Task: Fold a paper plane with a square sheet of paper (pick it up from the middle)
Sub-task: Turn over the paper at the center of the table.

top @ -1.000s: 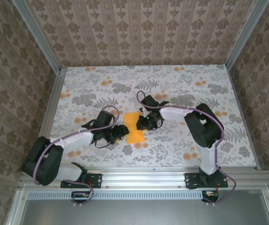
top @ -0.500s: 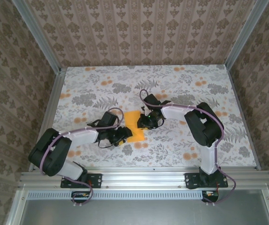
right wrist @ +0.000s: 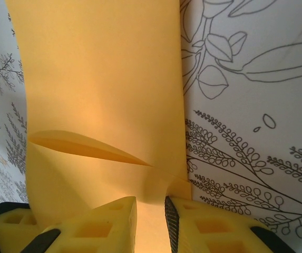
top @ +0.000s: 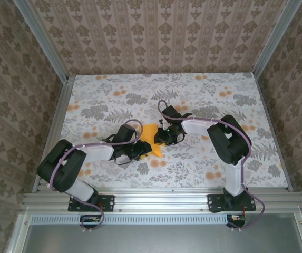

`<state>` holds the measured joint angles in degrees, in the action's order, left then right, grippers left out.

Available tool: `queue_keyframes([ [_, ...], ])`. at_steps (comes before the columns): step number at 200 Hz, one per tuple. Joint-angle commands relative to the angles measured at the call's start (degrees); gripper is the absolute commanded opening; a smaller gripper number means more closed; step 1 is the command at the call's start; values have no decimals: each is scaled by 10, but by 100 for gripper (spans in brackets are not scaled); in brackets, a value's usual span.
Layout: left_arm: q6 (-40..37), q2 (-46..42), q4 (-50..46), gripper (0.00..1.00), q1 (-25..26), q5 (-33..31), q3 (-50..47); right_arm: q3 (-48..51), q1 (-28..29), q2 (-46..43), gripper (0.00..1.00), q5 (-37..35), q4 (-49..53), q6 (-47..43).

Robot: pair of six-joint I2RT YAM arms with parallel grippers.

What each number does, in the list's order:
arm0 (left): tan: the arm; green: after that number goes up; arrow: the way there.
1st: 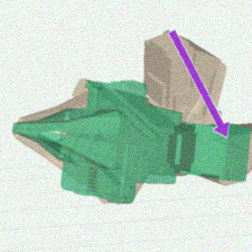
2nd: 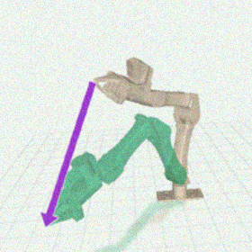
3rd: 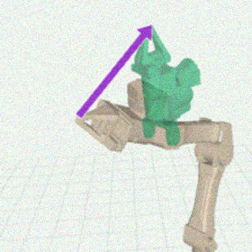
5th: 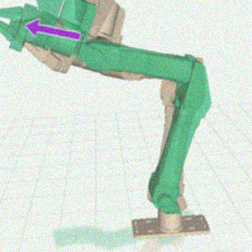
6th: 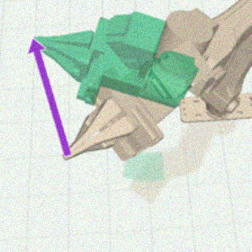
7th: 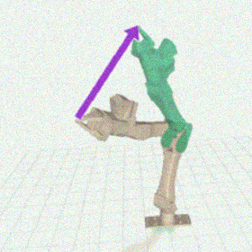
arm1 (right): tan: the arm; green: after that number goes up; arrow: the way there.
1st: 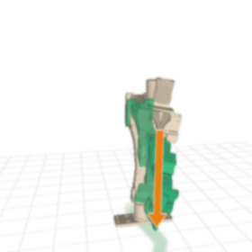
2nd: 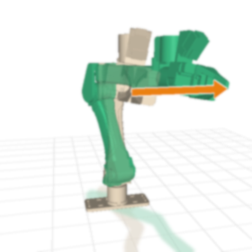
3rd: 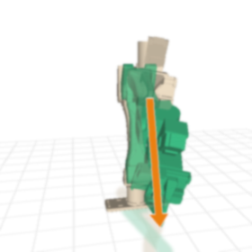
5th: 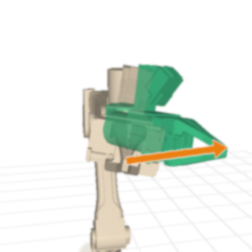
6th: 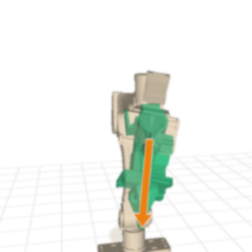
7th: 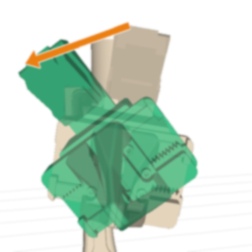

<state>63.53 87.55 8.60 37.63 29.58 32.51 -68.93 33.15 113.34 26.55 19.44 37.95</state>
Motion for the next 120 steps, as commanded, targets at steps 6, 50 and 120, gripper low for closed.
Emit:
queue_keyframes([
  [6,25,-11,80,38,0,-4,-24,23,-2,25,26,-25,14,9],
  [50,15,-34,128,40,1,-13,-29,25,-2,24,26,-24,12,9],
  [120,7,-35,51,26,1,-44,-31,26,-2,23,25,-21,11,9],
])
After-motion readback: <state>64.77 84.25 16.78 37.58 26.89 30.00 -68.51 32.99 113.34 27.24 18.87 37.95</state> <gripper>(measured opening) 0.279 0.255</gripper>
